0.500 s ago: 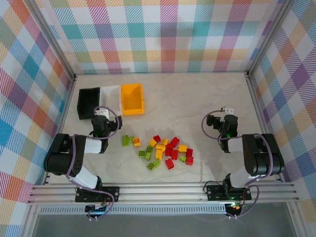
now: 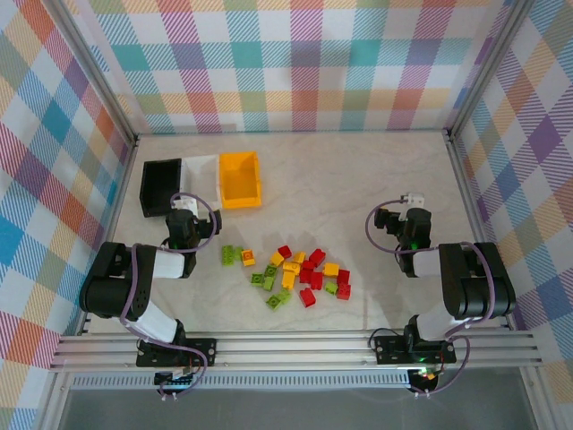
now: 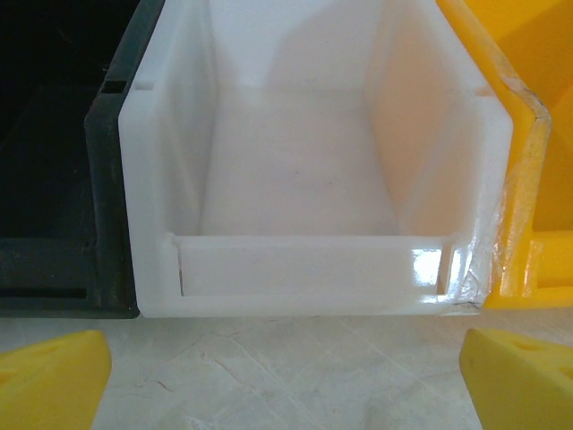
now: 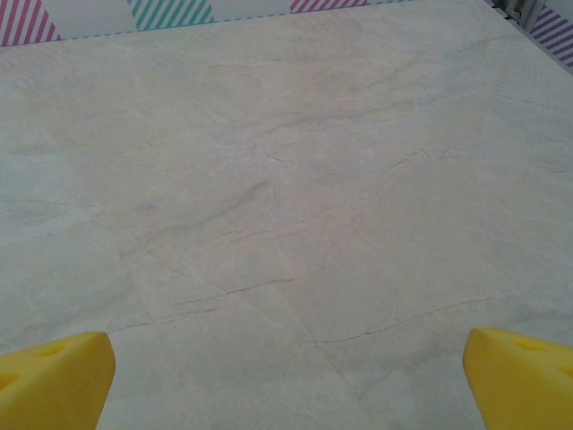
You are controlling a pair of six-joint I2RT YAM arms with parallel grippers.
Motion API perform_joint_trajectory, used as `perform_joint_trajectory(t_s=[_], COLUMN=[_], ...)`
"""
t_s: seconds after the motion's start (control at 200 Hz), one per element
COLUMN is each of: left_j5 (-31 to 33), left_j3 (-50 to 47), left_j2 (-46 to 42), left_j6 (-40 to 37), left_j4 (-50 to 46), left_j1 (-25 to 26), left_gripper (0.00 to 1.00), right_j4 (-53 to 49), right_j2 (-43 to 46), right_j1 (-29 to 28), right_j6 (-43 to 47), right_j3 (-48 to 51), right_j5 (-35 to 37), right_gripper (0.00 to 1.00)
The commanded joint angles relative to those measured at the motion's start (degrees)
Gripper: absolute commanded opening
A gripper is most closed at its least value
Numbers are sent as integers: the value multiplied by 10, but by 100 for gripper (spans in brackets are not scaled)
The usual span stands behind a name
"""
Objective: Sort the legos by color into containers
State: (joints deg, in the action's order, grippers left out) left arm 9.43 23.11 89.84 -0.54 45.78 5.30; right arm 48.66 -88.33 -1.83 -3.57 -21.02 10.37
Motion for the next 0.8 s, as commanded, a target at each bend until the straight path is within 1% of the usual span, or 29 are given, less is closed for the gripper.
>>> perform_joint_trajectory(t_s=[0.0, 0.43, 0.455, 0.49, 0.55, 0.615, 0.645, 0.69, 0.745, 0.795], left_j5=[-11, -12, -10, -15, -12, -19, -24, -27, -28, -28], left_j3=[8, 8, 15, 28, 70, 97, 100, 91, 76, 72], left_j2=[-3, -6, -11, -25, -56, -82, -97, -129, -170, -205], left_j6=[-5, -5, -6, -8, -6, -8, -6, 2, 10, 18], left_j4=[7, 8, -11, -38, -146, -209, -225, -225, -221, -227], left_j1=[-8, -8, -8, -8, -6, -5, -2, 3, 9, 11], left_gripper=[100, 100, 100, 100, 100, 100, 100, 100, 100, 100], right_j4=[20, 18, 17, -15, -7, -17, -34, -86, -174, -233], right_j2=[6, 7, 9, 21, 22, 34, 44, 67, 91, 107], right_j1=[3, 3, 3, 3, 1, -7, -12, -15, -16, -17], right_j6=[2, 2, 2, -1, 11, 22, 22, 16, 10, -2], right_j3=[-8, -9, -10, -18, -17, -17, -21, -43, -76, -107], right_j5=[-8, -8, -5, -7, -23, -25, -9, 14, 25, 36], right_gripper=[100, 100, 100, 100, 100, 100, 100, 100, 100, 100])
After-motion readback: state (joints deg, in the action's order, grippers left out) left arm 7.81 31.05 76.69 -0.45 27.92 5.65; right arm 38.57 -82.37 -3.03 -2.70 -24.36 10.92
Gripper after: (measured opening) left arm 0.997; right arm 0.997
